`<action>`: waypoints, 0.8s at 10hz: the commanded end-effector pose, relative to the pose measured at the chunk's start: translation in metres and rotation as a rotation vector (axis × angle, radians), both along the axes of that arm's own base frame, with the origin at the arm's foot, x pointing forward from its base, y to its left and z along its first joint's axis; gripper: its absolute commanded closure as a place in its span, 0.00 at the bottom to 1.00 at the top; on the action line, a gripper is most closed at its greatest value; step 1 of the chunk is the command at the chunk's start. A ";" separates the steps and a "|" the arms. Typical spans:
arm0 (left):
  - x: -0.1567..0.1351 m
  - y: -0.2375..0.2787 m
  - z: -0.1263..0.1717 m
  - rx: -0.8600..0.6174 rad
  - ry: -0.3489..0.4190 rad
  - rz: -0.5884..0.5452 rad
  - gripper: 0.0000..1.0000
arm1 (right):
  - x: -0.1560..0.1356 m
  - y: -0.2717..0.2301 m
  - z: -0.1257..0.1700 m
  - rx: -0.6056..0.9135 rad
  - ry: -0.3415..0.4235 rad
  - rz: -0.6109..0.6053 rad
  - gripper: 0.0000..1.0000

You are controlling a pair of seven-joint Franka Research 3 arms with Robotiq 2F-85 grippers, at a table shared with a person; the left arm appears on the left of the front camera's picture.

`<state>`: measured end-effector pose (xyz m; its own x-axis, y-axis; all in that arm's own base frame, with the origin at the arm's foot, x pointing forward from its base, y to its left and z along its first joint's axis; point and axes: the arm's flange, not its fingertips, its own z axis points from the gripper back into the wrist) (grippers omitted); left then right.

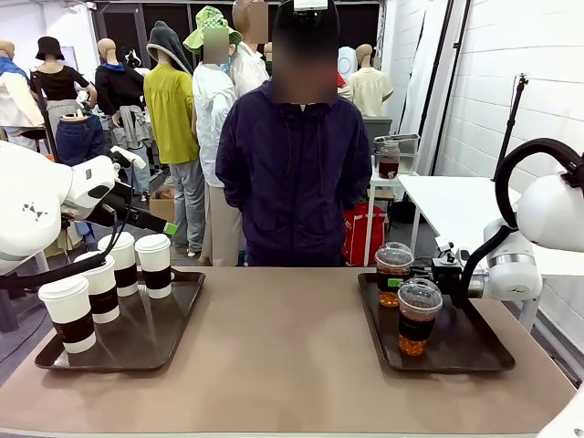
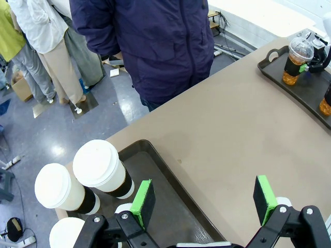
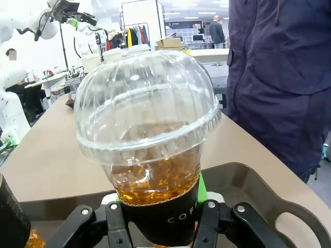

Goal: Distribute the coffee onto the tray.
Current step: Pick up another iced Americano from the middle of the table and place it on the right Handle tray.

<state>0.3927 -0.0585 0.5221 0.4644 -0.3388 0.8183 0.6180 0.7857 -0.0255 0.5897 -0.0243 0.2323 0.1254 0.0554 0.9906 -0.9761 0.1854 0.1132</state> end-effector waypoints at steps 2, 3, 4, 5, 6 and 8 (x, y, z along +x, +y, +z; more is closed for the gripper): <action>0.000 0.001 0.000 0.000 0.004 0.000 0.00 | 0.008 -0.002 0.002 0.027 -0.033 -0.005 0.48; 0.000 0.001 0.000 0.000 0.004 0.000 0.00 | 0.007 -0.001 0.002 0.022 -0.020 -0.005 0.44; 0.000 0.001 0.000 0.000 0.004 0.000 0.00 | 0.007 -0.003 0.003 0.014 -0.005 -0.006 0.24; 0.000 0.001 0.000 0.000 0.004 0.000 0.00 | 0.008 -0.003 0.004 0.008 0.002 -0.004 0.04; 0.000 0.001 0.000 0.000 0.004 0.000 0.00 | 0.008 -0.005 0.005 0.002 0.008 -0.007 0.00; 0.000 0.001 0.000 0.000 0.004 0.000 0.00 | 0.002 -0.010 0.008 -0.014 0.028 -0.025 0.00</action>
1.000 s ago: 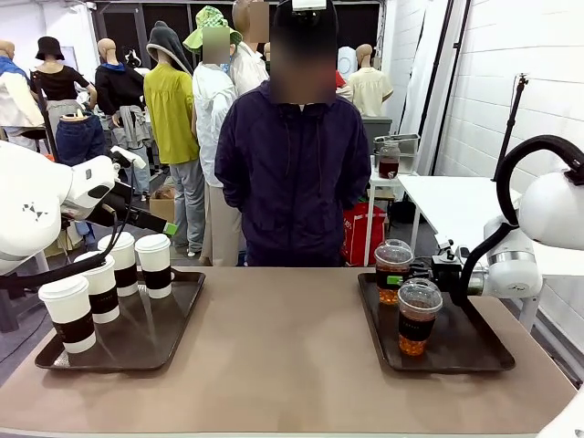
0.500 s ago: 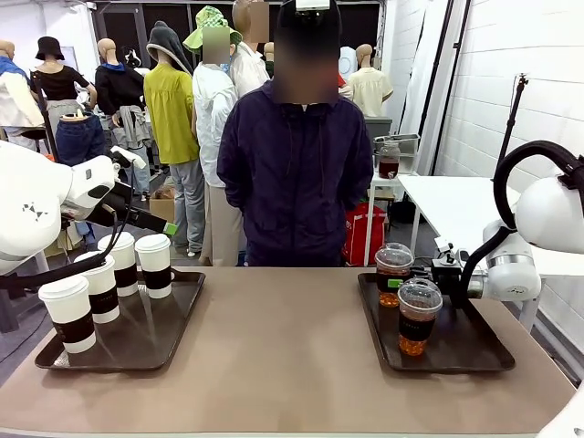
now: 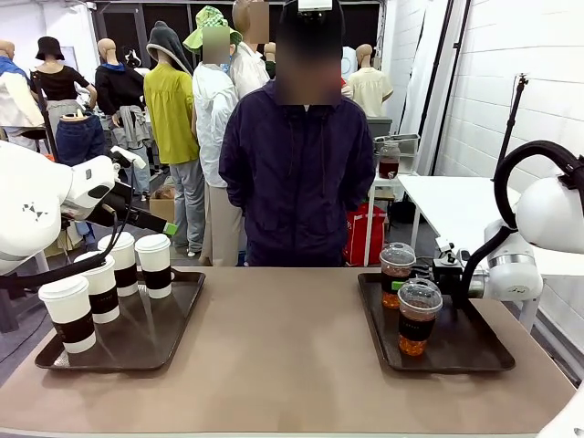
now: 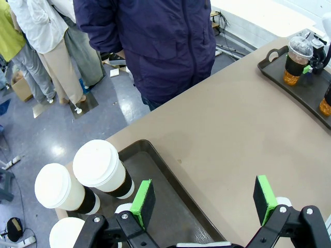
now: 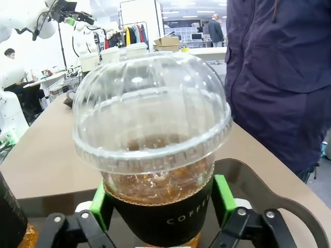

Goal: Distribute the coffee onto the tray.
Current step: Pick up another iced Americano from the middle of the table and place it on the right Handle tray.

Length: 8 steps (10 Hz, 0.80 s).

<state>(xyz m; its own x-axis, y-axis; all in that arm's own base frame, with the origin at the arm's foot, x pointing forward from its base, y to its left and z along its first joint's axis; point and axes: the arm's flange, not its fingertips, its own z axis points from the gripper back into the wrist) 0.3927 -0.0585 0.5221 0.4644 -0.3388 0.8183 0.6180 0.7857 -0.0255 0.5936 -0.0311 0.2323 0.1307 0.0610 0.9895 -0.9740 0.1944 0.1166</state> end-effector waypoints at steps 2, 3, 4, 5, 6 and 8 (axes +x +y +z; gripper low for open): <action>0.000 0.001 0.000 0.000 0.004 0.000 0.00 | -0.005 -0.013 0.009 -0.024 0.040 -0.032 0.00; 0.000 0.001 0.000 0.000 0.004 0.000 0.00 | -0.009 -0.018 0.010 -0.036 0.046 -0.047 0.00; 0.000 0.001 0.000 0.000 0.004 0.000 0.00 | -0.012 -0.023 0.011 -0.043 0.053 -0.054 0.00; 0.000 0.001 0.000 0.000 0.004 0.000 0.00 | -0.016 -0.030 0.010 -0.050 0.067 -0.063 0.00; 0.000 0.001 0.000 0.000 0.004 0.000 0.00 | -0.020 -0.037 0.010 -0.053 0.079 -0.075 0.00; 0.000 0.001 0.000 0.000 0.004 0.000 0.00 | -0.029 -0.048 0.013 -0.062 0.086 -0.095 0.00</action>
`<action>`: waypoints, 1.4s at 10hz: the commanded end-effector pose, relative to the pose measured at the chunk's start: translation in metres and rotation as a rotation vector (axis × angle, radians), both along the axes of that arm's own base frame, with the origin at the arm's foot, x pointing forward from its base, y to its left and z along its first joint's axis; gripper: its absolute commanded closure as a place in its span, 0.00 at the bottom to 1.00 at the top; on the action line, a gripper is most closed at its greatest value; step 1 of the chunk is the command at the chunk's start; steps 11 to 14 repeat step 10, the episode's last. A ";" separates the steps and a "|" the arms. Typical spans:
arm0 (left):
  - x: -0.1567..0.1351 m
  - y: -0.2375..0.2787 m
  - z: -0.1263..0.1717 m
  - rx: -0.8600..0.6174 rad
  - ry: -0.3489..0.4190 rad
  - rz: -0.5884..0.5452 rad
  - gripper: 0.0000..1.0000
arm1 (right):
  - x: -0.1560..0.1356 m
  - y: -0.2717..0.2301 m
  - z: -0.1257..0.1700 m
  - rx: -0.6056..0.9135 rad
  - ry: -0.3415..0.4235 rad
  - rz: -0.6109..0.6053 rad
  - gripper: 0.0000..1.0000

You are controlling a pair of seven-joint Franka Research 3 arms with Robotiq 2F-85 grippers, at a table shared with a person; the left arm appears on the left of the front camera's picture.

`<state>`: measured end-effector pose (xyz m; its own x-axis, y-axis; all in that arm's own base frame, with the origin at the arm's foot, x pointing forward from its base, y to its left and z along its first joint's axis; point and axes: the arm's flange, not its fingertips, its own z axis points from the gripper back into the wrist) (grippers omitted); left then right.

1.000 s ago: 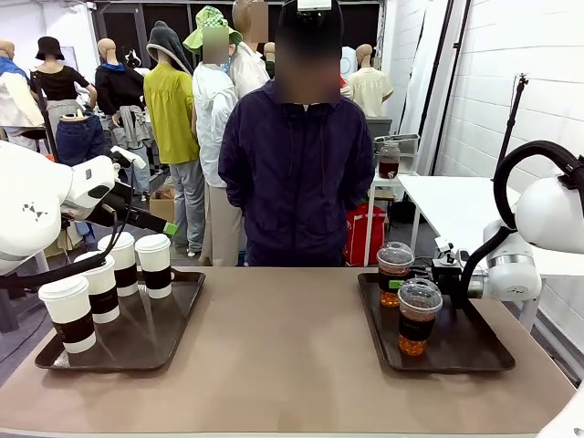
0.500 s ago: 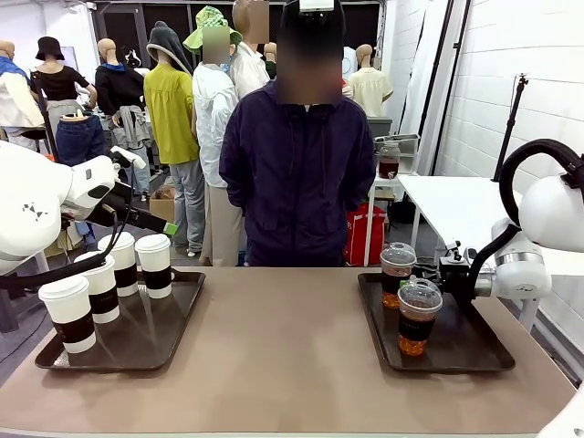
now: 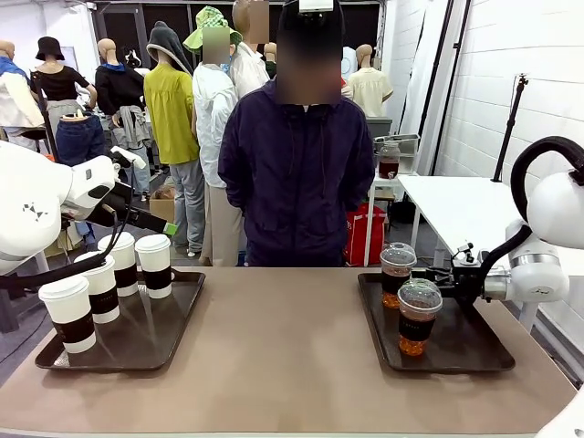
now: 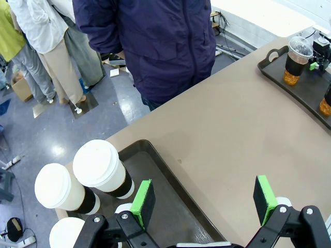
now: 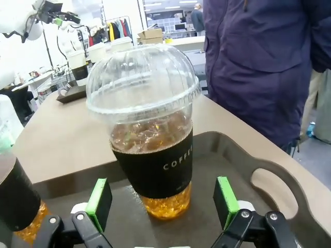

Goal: Distribute the coffee onto the tray.
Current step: Pick up another iced Americano from the middle of the table and place it on the right Handle tray.

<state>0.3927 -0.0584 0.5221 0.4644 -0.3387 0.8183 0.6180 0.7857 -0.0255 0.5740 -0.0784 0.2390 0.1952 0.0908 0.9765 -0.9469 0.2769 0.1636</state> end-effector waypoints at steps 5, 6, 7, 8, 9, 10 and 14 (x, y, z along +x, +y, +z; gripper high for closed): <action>0.000 0.001 0.000 0.000 0.004 0.000 0.00 | -0.004 -0.005 0.001 -0.002 0.005 -0.010 0.00; 0.000 0.001 0.000 0.000 0.004 0.000 0.00 | -0.004 -0.005 0.001 -0.002 0.005 -0.010 0.00; 0.000 0.001 0.000 0.000 0.004 0.000 0.00 | -0.004 -0.005 0.001 -0.002 0.005 -0.010 0.00; 0.000 0.001 0.000 0.000 0.004 0.000 0.00 | -0.004 -0.005 0.001 -0.002 0.005 -0.010 0.00; 0.000 0.001 0.000 0.000 0.004 0.000 0.00 | -0.004 -0.005 0.001 -0.002 0.005 -0.010 0.00; 0.000 0.001 0.000 0.000 0.004 0.000 0.00 | -0.004 -0.005 0.001 -0.002 0.005 -0.010 0.00; 0.000 0.001 0.000 0.000 0.004 0.000 0.00 | -0.004 -0.005 0.001 -0.002 0.005 -0.010 0.00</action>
